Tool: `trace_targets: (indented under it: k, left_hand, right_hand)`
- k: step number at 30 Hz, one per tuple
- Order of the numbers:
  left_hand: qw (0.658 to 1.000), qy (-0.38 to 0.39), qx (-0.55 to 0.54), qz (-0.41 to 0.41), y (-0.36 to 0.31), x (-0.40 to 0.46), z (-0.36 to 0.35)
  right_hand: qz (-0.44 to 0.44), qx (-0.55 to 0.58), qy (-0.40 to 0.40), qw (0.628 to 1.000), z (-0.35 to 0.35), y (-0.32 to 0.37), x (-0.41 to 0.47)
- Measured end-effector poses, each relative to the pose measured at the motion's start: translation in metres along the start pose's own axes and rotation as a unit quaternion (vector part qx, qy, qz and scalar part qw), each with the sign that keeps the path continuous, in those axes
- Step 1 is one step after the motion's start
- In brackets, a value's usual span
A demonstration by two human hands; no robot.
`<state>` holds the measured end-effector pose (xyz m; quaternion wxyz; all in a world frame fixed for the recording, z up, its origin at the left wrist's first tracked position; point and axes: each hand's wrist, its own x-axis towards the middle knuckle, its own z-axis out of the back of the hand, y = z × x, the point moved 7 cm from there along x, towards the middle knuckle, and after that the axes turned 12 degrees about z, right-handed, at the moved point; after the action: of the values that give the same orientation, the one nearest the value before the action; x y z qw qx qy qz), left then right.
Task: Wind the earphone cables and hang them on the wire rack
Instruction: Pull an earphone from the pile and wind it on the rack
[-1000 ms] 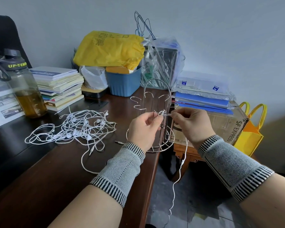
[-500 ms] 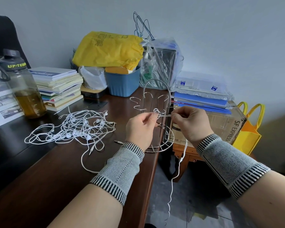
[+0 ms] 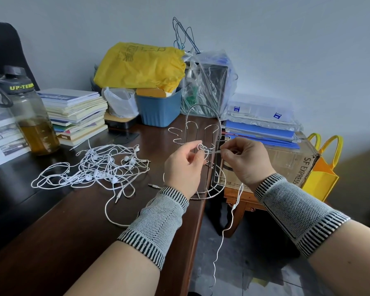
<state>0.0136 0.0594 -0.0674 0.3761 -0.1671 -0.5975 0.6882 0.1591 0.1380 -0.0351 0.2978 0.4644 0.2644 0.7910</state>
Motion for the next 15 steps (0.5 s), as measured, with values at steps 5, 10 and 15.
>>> trace_targets:
  k: [5, 10, 15]
  left_hand:
    - [0.999, -0.025, -0.020, -0.003, -0.0027, 0.0009, 0.0039]
    - [0.999, -0.032, -0.009, -0.014, -0.0053, 0.0001, 0.0032]
    - [0.999, -0.031, 0.000, -0.012, -0.0027, 0.0014, 0.0033]
  right_hand:
    - [-0.005, 0.017, -0.004, 1.000, 0.0008, -0.0008, -0.0001]
    - [0.020, -0.019, 0.025, 0.999, -0.0022, 0.0011, 0.0006]
    - [0.050, -0.039, 0.045, 0.997, -0.0042, 0.0012, -0.0018]
